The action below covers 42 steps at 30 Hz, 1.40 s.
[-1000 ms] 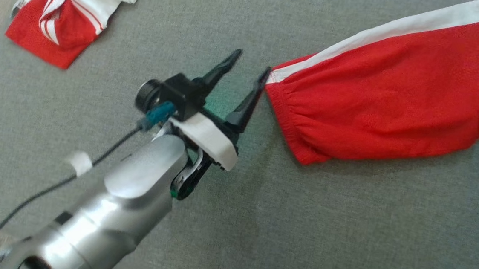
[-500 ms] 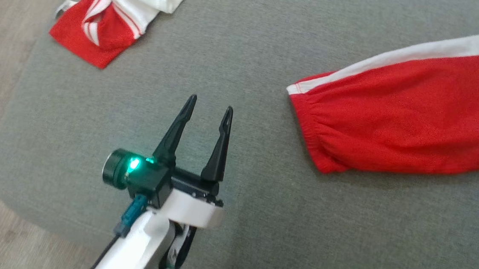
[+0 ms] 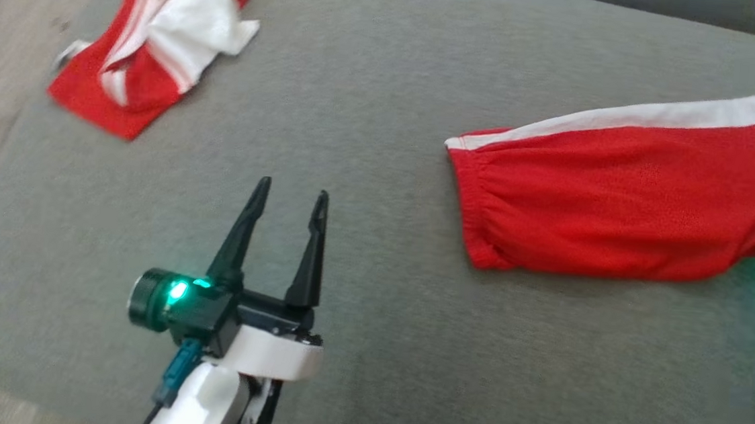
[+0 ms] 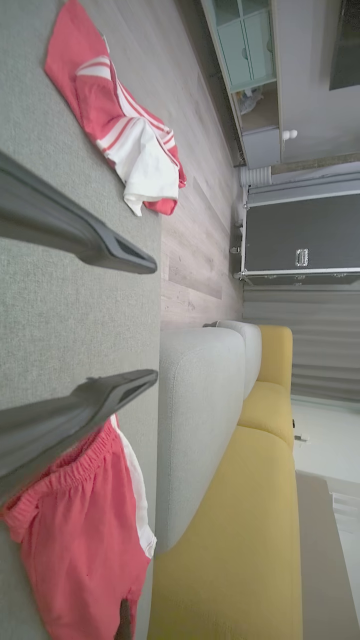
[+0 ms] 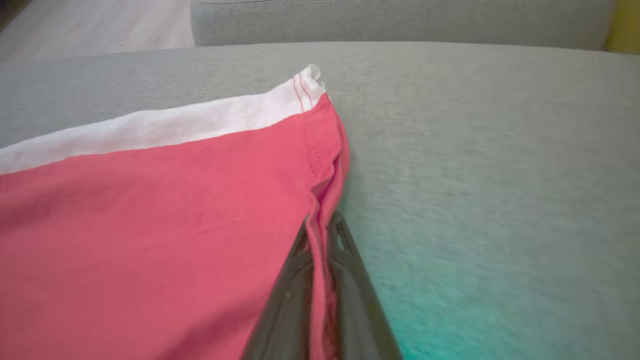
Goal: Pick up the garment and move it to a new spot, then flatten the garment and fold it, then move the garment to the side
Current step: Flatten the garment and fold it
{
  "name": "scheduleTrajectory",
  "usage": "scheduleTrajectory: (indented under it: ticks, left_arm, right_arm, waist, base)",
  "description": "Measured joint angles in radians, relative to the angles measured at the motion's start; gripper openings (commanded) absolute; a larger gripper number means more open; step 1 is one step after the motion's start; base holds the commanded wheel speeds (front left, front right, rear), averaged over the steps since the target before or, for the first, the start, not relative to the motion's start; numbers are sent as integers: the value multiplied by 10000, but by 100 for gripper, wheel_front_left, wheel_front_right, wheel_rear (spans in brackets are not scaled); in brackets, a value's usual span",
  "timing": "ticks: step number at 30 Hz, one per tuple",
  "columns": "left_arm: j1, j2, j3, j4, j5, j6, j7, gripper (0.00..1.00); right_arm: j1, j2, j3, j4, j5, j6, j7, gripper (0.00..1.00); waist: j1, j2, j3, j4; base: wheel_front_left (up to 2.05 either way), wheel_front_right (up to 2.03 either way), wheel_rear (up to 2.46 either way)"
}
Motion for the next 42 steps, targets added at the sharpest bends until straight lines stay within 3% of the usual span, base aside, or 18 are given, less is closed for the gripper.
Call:
scheduleTrajectory:
  ticks: [10,17,21,29,36,37,38,42]
  left_arm:
    - [664,163,911,-128,370,-8,0,100]
    - [790,130,1104,-69,466,-265,0,100]
    - [792,67,1099,102,543,-364,0,100]
    - [1109,8,1160,290,548,-460,0,100]
    - [1476,-69,1189,399,548,-614,0,100]
    - [1489,-98,1187,399,548,-619,0,100]
    - [1518,-119,1191,401,548,-621,0,100]
    - [1761,-180,1298,403,548,-610,0,100]
  right_arm:
    - [1036,-857,-353,-119,309,0,-915,0]
    - [945,-779,-593,-493,82,0,-1724,0]
    - [688,-631,-577,-1034,-117,0,-1983,0]
    - [491,-19,-286,-3557,-506,0,-1941,0]
    - [1630,1467,301,-5133,-882,0,-980,0]
    - [1914,1741,359,-5181,-886,0,-821,35]
    - [2209,2000,401,-5193,-892,0,-744,100]
    - [3346,2824,-247,-5417,-1308,0,-1655,100]
  waist:
    - [-1,0,-334,-1943]
    - [0,0,-310,-2755]
    - [1,0,-420,-2802]
    - [0,0,-998,-2523]
    - [0,0,-1328,-1913]
    - [0,0,-1360,-1814]
    - [0,0,-1392,-1716]
    - [0,0,-1648,-1348]
  base:
    - [0,0,0]
    - [0,0,0]
    - [0,0,0]
    - [0,0,0]
    - [0,0,0]
    - [0,0,0]
    - [0,0,0]
    - [0,0,0]
